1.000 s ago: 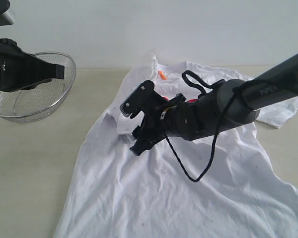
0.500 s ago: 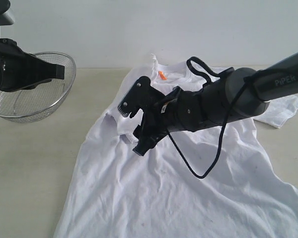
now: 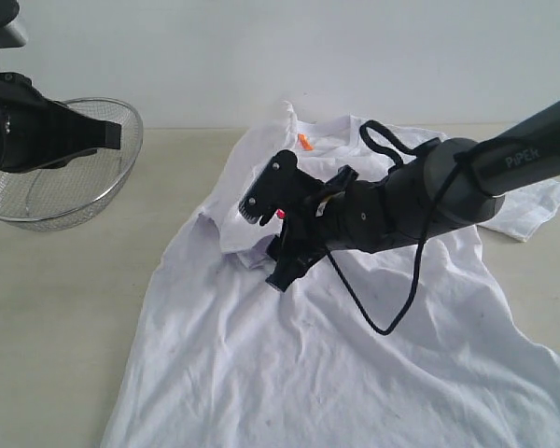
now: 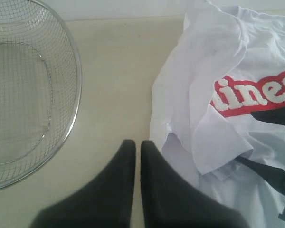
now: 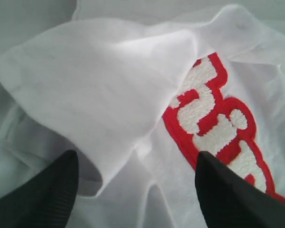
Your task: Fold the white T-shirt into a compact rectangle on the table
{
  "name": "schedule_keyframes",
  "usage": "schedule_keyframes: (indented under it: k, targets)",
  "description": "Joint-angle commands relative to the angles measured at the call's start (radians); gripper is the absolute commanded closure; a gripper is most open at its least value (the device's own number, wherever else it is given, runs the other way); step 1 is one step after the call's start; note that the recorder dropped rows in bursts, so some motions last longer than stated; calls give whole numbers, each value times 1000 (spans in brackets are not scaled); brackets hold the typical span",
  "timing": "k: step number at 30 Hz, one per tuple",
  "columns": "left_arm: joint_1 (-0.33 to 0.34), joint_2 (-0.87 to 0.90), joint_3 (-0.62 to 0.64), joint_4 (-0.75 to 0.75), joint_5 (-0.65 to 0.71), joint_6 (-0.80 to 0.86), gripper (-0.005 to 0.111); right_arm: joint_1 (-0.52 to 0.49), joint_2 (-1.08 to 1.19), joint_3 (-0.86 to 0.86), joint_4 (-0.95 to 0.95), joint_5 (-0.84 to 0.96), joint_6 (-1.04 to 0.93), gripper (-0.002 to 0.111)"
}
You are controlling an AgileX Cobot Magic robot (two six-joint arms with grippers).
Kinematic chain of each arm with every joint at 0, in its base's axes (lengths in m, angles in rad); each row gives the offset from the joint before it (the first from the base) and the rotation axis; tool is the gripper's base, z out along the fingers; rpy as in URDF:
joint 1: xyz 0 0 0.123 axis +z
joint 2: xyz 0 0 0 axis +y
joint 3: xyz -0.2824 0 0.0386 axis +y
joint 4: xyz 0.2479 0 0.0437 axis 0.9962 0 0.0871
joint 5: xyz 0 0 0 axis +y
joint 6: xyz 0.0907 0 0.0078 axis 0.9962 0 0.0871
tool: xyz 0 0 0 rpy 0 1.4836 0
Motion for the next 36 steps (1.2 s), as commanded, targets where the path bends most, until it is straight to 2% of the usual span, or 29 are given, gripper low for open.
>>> schedule_keyframes:
  k: [1,3,6,9,14,15,21,28,31,36]
  targets:
    - [1,-7,6,-9,-16,3,102,-6,-3,-2,-2,-48,7,45]
    - [1,-7,6,-11,-17,3,102,-6,5,-2,-2,-70,9,46]
    - [1,-7,6,-11,-17,3,102,-4,26,-2,-2,-104,28,53]
    - [1,-7,6,-11,-9,3,102,0,38,-2,-2,-116,36,69]
    - [1,-7,6,-11,11,3,102,8,38,-2,-2,-133,36,105]
    - [1,-7,6,-11,11,3,102,11,36,-2,-2,-131,39,108]
    - [1,-10,6,-11,15,3,102,43,-3,-2,-2,-92,80,108]
    - [1,-26,6,-9,18,3,102,124,-48,-12,-2,-90,131,108]
    - [1,-61,6,0,20,3,102,169,-48,-86,-2,-74,241,108]
    - [1,-118,6,0,47,3,102,181,-20,-258,-2,-26,363,108]
